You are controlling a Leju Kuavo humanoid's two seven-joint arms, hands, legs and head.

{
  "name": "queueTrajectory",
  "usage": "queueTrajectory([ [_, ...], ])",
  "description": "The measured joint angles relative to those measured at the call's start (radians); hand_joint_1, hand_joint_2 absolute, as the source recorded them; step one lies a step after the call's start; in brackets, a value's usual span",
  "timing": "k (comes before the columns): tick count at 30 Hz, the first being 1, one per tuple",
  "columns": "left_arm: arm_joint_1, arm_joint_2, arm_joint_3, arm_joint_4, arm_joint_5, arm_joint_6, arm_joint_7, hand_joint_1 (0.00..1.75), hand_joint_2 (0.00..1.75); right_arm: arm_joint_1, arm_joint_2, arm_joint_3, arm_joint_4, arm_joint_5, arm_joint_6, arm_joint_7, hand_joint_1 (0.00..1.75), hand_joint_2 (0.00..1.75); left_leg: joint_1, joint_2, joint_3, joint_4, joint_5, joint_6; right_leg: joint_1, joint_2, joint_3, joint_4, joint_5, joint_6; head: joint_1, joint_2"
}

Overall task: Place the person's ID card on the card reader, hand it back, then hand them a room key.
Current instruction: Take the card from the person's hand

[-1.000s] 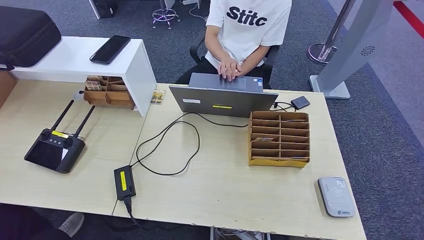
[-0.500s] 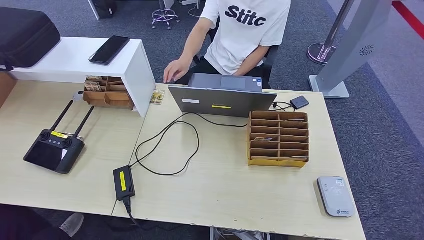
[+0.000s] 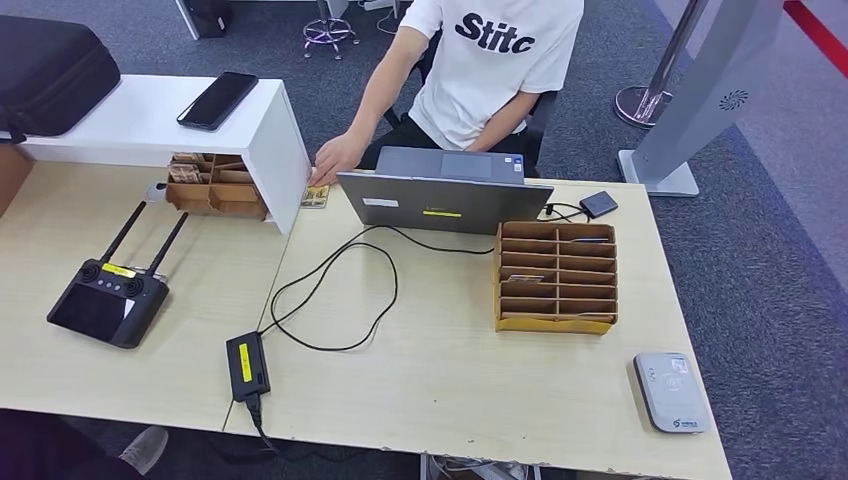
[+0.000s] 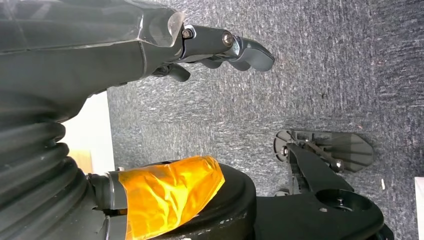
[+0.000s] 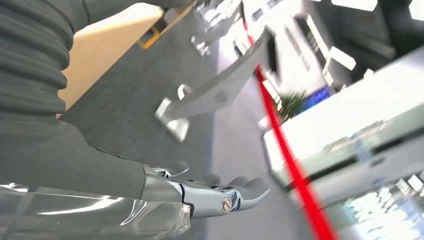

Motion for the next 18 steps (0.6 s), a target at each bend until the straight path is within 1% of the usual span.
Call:
queueTrajectory([
  [3,0.001,0.000,0.002,0.000,0.000,0.000,-0.001,0.00,1.75,0.017,0.060,0.070,-0.184,-0.123,0.059,0.024,0.00,1.75,0.000,0.000,0.000,0.000,0.000,0.000,0.000,-0.001,0.000,0.000,0.000,0.000,0.000,0.000],
  [4,0.001,0.000,0.003,0.000,0.000,-0.001,0.000,0.00,1.75,0.027,0.076,0.098,-0.242,-0.155,0.065,0.022,0.00,1.75,0.000,0.000,0.000,0.000,0.000,0.000,0.000,0.000,0.000,0.000,0.000,0.000,0.000,0.000],
  [5,0.001,0.000,0.003,0.000,0.000,-0.001,0.000,0.00,1.75,0.041,0.089,0.130,-0.300,-0.173,0.056,0.012,0.00,1.75,0.000,0.000,0.000,0.000,0.000,0.000,0.000,-0.001,0.000,0.000,0.000,0.000,0.000,0.000],
  [7,0.001,0.000,0.004,0.000,0.000,-0.001,0.000,0.00,1.75,0.077,0.109,0.203,-0.411,-0.170,0.009,-0.028,0.00,1.75,0.000,-0.001,-0.001,0.000,0.000,0.000,0.000,-0.001,0.000,0.000,0.000,0.000,0.000,0.000],
  [9,0.001,0.000,0.004,0.000,0.000,-0.001,0.001,0.00,1.75,0.117,0.121,0.282,-0.515,-0.136,-0.047,-0.073,0.00,1.75,0.000,-0.001,-0.001,0.000,0.000,0.000,0.000,-0.001,0.000,0.000,0.000,0.000,0.000,0.000],
  [11,0.001,0.000,0.005,0.000,0.000,-0.001,0.002,0.00,1.75,0.154,0.128,0.356,-0.606,-0.077,-0.102,-0.120,0.00,1.75,-0.001,-0.001,-0.001,0.000,0.000,0.000,-0.001,-0.001,0.000,0.000,-0.001,0.000,0.000,0.000],
  [15,0.001,0.000,0.007,0.000,0.000,-0.001,0.006,0.00,1.75,0.204,0.130,0.470,-0.735,0.094,-0.224,-0.210,0.00,1.75,-0.001,-0.001,0.000,0.000,0.000,0.000,-0.001,-0.001,0.000,0.000,-0.001,0.001,0.000,0.000],
  [18,0.001,0.000,0.013,0.000,0.000,-0.001,0.007,0.00,1.75,0.257,0.135,0.558,-0.824,0.227,-0.307,-0.255,0.00,1.75,-0.001,-0.002,0.000,0.000,0.000,0.001,-0.001,-0.003,0.001,0.000,-0.002,0.002,0.000,0.000],
])
